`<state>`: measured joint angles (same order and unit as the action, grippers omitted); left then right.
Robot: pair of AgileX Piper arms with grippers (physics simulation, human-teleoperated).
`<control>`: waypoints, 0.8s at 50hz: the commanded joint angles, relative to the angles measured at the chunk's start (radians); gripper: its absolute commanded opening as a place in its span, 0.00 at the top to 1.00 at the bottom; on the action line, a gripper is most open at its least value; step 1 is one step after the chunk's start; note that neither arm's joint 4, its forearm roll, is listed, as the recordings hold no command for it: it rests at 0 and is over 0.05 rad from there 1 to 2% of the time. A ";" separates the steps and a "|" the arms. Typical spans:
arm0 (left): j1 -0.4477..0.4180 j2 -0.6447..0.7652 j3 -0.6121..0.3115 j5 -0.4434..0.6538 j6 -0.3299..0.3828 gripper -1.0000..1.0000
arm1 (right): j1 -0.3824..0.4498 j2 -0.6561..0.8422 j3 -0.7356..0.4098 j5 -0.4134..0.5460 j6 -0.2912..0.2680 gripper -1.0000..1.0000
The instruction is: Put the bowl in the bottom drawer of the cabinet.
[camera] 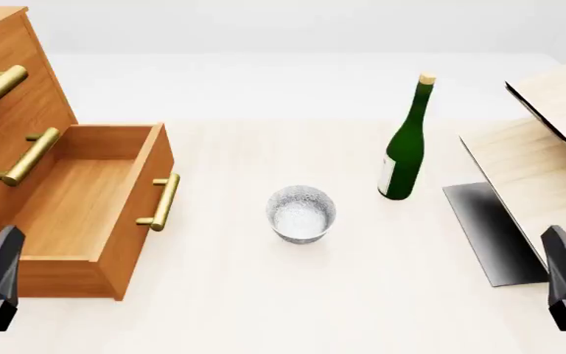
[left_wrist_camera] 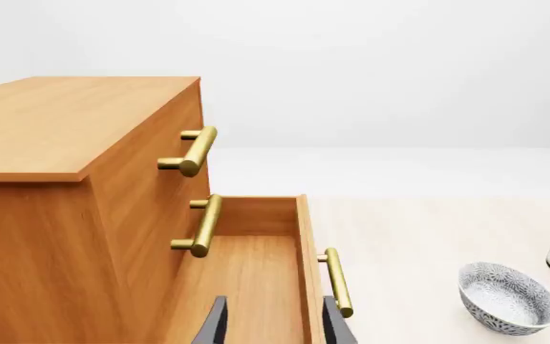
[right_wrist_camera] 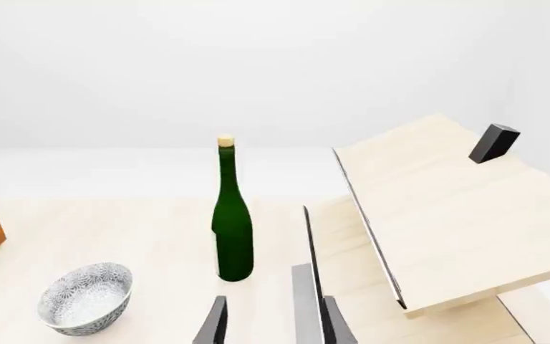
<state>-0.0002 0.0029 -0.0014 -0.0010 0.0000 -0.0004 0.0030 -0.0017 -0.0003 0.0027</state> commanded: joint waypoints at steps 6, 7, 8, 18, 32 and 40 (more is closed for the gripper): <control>-0.005 0.004 -0.002 0.001 0.000 0.00 | -0.001 0.005 -0.003 0.000 0.006 0.00; -0.006 0.005 -0.003 0.001 0.000 0.00 | -0.001 0.005 -0.003 0.000 0.006 0.00; -0.008 0.004 -0.003 0.002 -0.001 0.00 | -0.001 0.005 -0.003 0.000 0.005 0.00; -0.090 -0.002 -0.026 0.009 0.005 0.00 | -0.001 0.006 -0.003 -0.001 0.005 0.00; -0.288 -0.003 -0.005 -0.036 0.041 0.00 | -0.002 0.006 -0.002 -0.002 0.005 0.00; -0.339 -0.003 -0.048 0.004 0.079 0.00 | -0.002 0.009 -0.002 -0.005 0.005 0.00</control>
<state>-0.2576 0.0005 -0.0255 -0.0125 0.0464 -0.0021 0.0101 -0.0038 -0.0034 0.0075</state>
